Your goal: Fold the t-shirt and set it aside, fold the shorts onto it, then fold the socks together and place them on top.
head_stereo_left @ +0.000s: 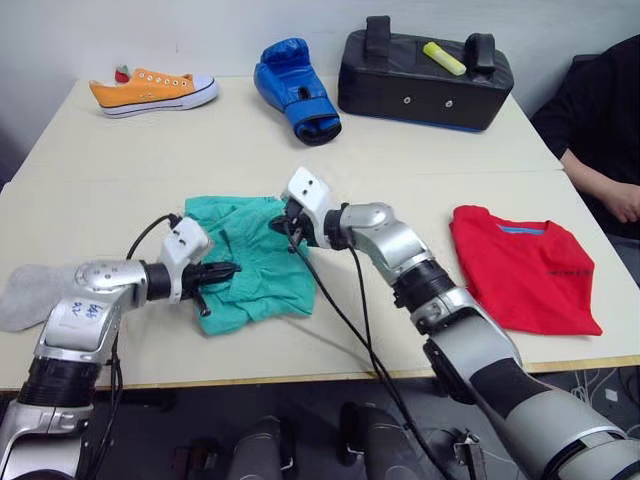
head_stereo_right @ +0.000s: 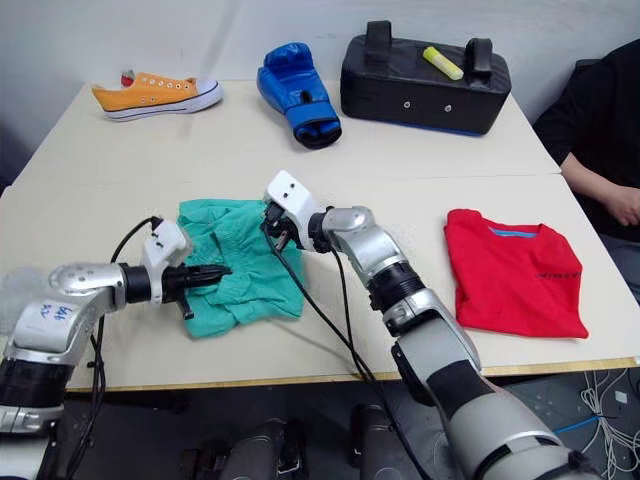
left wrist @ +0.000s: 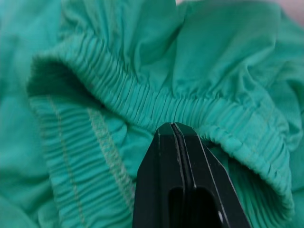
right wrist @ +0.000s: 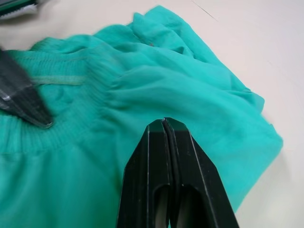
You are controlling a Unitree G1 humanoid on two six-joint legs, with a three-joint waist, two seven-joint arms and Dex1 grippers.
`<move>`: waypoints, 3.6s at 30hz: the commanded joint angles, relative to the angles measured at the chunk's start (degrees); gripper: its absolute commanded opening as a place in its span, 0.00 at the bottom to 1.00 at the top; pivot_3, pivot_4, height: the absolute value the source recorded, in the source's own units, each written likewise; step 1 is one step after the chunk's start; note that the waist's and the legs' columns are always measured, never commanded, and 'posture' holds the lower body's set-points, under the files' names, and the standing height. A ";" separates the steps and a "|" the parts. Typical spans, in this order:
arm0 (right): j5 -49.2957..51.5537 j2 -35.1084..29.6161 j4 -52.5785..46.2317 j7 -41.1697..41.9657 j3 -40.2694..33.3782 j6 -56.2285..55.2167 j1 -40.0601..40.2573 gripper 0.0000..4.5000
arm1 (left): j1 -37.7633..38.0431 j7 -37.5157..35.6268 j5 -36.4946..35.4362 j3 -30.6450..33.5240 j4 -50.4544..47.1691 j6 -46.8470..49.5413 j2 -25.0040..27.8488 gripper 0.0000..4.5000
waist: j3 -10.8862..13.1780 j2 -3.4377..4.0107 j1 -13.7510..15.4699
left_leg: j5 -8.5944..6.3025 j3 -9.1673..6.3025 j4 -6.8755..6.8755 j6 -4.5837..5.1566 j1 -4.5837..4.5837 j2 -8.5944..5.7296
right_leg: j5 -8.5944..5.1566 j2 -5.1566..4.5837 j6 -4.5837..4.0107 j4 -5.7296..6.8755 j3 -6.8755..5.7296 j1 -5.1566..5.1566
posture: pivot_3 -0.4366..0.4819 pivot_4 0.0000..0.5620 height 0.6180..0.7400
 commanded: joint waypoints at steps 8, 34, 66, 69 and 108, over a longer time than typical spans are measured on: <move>10.10 -2.40 -6.84 11.06 -10.90 12.83 -1.41 0.04 | 2.56 -3.73 -8.31 10.89 -6.90 -1.08 1.31 0.00 | 0.02 0.03 -0.41 | 0.02 -0.02 -0.02 -0.16 0.04 0.12 | -0.08 0.04 -0.14 0.07 -0.01 0.00 | 0.48 0.27 1.00; 20.03 9.05 -10.63 0.40 -17.69 40.39 9.51 0.96 | -2.30 -13.79 -21.67 16.35 -8.97 10.13 11.45 1.00 | 0.02 0.04 -0.61 | -0.06 -0.10 -0.10 -0.60 0.18 0.25 | -0.24 0.19 -0.41 0.07 -0.02 -0.01 | 0.48 0.27 1.00; 34.19 -65.22 -61.86 13.75 -43.45 68.25 37.03 0.01 | -17.51 -21.04 -25.09 1.63 -1.79 11.98 0.15 1.00 | 0.15 0.03 1.26 | -0.03 -0.15 -0.48 -0.27 0.17 0.09 | -0.25 0.19 -0.29 -0.54 -0.12 0.11 | 0.48 0.27 1.00; 30.24 -67.70 -55.20 14.02 -47.29 61.42 45.85 0.01 | -18.46 -21.13 -24.53 1.34 -0.97 11.17 -0.96 1.00 | 0.17 0.00 1.26 | 0.07 -0.08 -0.51 -0.29 0.26 0.13 | -0.25 0.27 -0.26 -0.50 -0.06 0.12 | 0.48 0.27 1.00; 57.72 -46.17 -79.04 13.07 -34.32 39.19 42.11 0.99 | 26.05 -4.31 -17.44 33.44 -15.92 7.76 2.62 1.00 | 0.27 -0.15 1.97 | 0.08 -0.41 -0.77 -0.81 0.49 0.21 | -0.33 0.21 -0.45 -0.50 -0.05 0.26 | 0.48 0.27 1.00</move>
